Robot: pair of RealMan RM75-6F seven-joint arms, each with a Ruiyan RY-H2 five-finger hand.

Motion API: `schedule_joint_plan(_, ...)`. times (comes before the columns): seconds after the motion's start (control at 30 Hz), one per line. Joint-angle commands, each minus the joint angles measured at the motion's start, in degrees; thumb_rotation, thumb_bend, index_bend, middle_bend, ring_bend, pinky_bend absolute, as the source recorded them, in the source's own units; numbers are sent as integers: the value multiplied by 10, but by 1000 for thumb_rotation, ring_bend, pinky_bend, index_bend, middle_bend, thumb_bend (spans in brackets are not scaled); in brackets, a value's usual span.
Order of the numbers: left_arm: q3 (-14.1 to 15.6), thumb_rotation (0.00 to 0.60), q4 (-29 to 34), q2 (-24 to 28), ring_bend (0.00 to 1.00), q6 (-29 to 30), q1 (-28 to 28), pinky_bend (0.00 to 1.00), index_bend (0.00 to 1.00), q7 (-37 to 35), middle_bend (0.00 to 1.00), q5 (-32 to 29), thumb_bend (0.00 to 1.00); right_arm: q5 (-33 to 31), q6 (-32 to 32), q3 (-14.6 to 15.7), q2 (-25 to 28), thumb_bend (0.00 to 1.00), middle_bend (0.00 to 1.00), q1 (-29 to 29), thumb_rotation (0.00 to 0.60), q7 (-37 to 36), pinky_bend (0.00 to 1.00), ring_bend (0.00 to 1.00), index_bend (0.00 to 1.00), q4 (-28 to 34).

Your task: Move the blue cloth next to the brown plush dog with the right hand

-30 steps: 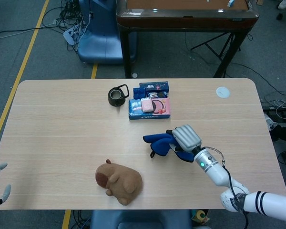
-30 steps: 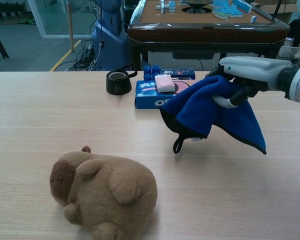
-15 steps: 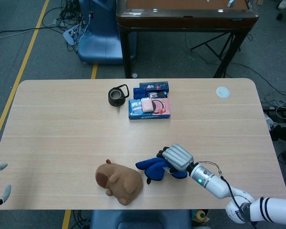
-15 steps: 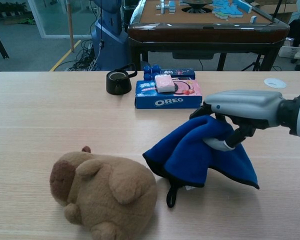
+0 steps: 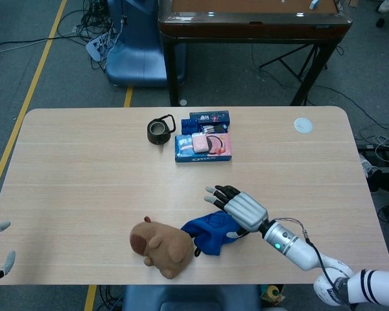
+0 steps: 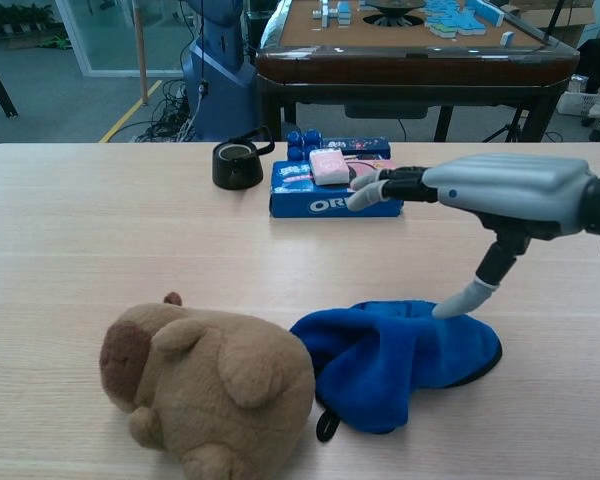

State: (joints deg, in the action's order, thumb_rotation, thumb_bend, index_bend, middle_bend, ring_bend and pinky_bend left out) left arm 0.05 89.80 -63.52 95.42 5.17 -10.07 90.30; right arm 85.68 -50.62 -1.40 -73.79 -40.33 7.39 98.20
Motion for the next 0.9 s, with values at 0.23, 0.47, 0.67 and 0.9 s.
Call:
schedule_joint_plan(0.23, -1, 600, -2, 0, 44, -1, 0, 20, 198, -2, 47, -2, 358, -40, -77, -4, 48, 0, 85, 54, 600, 47, 92, 0, 0, 3)
schedule_joint_plan(0.47, 0, 600, -4, -3, 44, -5, -4, 20, 198, 1, 47, 2, 358, -97, -144, 2, 71, 40, 155, 119, 600, 78, 93, 8, 5, -23)
schedule_joint_plan(0.67, 2, 600, 1, -5, 44, -7, -7, 20, 198, 10, 47, 9, 358, -103, -206, 9, 86, 49, 186, 171, 600, 83, 94, 40, 48, -32)
schedule_joint_plan(0.9, 3, 600, 5, -8, 44, -9, -11, 20, 198, 18, 47, 14, 358, -84, -279, 12, 101, 49, 199, 224, 600, 68, 94, 49, 53, -29)
